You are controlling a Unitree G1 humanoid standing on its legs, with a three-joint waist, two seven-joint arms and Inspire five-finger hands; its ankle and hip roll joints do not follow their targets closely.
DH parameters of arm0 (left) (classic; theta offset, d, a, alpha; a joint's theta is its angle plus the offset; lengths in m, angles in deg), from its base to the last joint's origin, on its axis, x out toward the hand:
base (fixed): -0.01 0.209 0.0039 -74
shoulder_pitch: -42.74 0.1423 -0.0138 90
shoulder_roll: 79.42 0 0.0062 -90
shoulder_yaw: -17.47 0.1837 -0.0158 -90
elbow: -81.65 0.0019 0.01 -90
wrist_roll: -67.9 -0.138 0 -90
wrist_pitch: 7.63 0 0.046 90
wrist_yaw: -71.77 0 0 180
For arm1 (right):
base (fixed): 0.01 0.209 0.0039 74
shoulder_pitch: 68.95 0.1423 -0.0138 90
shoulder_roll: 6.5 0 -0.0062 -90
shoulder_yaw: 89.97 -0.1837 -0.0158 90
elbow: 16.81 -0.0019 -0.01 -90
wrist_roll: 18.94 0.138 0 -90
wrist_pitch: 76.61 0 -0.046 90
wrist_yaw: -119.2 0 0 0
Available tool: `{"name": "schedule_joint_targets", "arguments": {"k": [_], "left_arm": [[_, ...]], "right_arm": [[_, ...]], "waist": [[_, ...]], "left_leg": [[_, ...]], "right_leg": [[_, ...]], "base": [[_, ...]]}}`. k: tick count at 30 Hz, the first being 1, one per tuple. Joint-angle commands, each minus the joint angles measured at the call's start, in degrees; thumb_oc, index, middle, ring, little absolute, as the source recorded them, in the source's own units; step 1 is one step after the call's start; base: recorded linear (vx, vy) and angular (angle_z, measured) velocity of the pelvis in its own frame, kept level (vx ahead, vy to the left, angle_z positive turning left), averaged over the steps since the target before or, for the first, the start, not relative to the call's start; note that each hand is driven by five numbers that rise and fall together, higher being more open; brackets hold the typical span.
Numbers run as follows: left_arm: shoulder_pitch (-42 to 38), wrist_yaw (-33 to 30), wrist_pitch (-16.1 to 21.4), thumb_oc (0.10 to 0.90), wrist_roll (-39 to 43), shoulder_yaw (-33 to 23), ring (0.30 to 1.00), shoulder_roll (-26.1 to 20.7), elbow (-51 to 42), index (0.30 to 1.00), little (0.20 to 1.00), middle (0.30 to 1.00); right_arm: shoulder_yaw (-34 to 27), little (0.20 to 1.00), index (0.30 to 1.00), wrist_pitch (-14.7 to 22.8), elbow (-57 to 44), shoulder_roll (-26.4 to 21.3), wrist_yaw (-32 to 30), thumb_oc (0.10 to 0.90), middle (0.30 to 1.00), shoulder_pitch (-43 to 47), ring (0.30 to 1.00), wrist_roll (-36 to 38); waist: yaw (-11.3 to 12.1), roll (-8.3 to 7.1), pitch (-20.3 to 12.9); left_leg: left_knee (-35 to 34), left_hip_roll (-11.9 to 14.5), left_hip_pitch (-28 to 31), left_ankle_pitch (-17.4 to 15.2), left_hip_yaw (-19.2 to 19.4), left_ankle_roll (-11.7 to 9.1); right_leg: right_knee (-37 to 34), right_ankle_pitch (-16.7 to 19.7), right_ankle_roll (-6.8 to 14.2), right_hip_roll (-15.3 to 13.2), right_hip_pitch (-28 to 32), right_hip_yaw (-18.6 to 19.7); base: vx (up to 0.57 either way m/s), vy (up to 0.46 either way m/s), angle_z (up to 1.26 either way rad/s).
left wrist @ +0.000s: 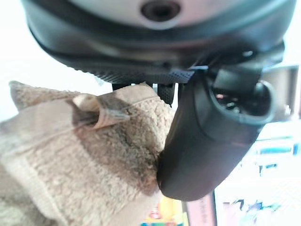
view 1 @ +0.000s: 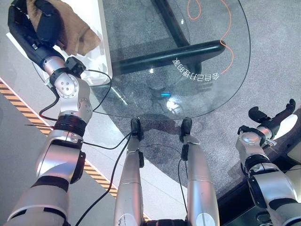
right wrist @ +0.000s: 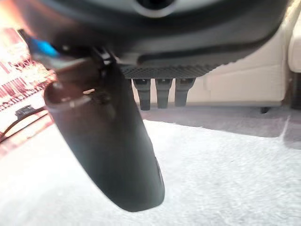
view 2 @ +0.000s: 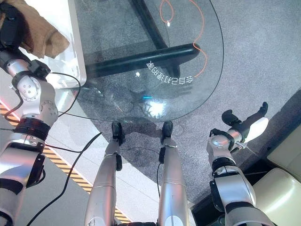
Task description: Wipe the table with a cloth and put it in the basket.
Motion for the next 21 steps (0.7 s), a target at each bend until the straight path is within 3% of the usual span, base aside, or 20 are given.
{"name": "schedule_joint_targets", "arguments": {"k": [1, 9, 12, 21], "left_arm": [[-9.62, -3.69, 3.3, 0.1, -6.58, -2.25, 0.3, -8.21, -0.04, 0.3, 0.2, 0.3], [-10.21, -6.3, -0.5, 0.1, -11.09, -0.57, 0.3, -8.49, 2.77, 0.3, 0.2, 0.3], [-10.52, -9.54, -5.62, 0.1, -17.89, 0.69, 0.3, -9.24, 5.19, 0.3, 0.2, 0.3], [-12.24, -13.53, -12.45, 0.1, -25.32, 3.92, 0.3, -10.32, 7.86, 0.3, 0.2, 0.3]], "right_arm": [[-0.12, 0.9, 0.9, -0.23, 1.5, -4.15, 1.2, 0.8, 0.9, -2.5, 0.9, 1.97], [1.69, 0.9, 0.9, -1.99, 1.74, -2.58, 3.65, 0.8, 0.9, -3.03, 0.9, 0.7], [3.24, 0.9, 0.9, -3.32, 1.35, -1.46, 5.01, 0.8, 0.9, -3.84, 0.9, 0.28], [5.24, 0.9, 0.9, -3.44, 0.39, -0.26, 5.05, 0.8, 0.9, -4.81, 0.9, -1.47]], "waist": [[0.29, 0.03, -1.62], [-0.08, 0.02, -1.62], [-0.4, 0.02, -1.62], [-0.97, -0.21, -1.62]], "left_leg": [[5.5, -3.14, -0.72, -6.42, 4.33, 4.35], [5.49, -3.02, -1.14, -6.32, 4.57, 4.32], [5.6, -2.95, -1.12, -6.75, 4.85, 4.25], [5.48, -2.96, -1.89, -6.45, 5.12, 4.21]], "right_leg": [[-4.23, -0.06, -1.46, 5.69, 2.33, -0.51], [-4.06, -0.15, -1.7, 6.03, 1.65, -0.24], [-3.71, -0.81, -1.79, 6.19, 1.46, -0.03], [-3.88, -0.54, -1.87, 6.48, 0.58, 0.3]], "base": [[0.0, 0.0, 0.0], [0.0, 0.008, 0.0], [0.02, 0.047, 0.0], [0.0, 0.026, 0.0]]}}
